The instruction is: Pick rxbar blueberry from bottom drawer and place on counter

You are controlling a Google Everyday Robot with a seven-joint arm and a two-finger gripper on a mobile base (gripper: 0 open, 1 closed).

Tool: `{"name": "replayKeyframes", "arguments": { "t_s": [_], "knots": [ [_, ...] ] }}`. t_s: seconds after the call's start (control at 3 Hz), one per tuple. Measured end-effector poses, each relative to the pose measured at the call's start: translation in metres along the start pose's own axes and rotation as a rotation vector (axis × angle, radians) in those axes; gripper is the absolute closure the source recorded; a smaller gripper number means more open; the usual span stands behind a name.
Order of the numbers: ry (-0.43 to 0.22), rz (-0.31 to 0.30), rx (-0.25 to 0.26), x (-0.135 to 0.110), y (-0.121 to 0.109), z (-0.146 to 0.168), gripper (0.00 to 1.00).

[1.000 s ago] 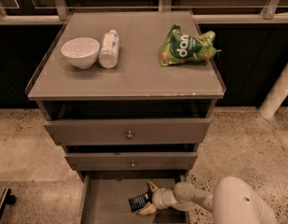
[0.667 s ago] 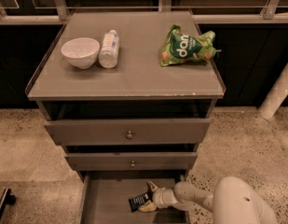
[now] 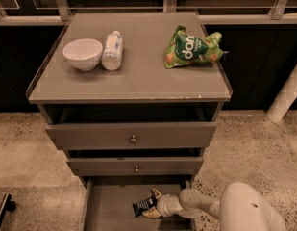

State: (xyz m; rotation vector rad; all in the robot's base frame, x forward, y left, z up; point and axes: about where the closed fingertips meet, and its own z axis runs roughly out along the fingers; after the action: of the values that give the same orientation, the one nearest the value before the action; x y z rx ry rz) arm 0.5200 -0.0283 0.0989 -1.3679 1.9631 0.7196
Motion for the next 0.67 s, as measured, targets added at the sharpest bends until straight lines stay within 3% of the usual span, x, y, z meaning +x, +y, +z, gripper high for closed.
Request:
{"name": "replayKeyframes", "arguments": {
  "t_s": [0.33, 0.67],
  "knots": [
    [0.0, 0.0, 0.0, 0.0, 0.0, 0.0, 1.0],
    [0.0, 0.0, 0.0, 0.0, 0.0001, 0.0001, 1.0]
  ]
}}
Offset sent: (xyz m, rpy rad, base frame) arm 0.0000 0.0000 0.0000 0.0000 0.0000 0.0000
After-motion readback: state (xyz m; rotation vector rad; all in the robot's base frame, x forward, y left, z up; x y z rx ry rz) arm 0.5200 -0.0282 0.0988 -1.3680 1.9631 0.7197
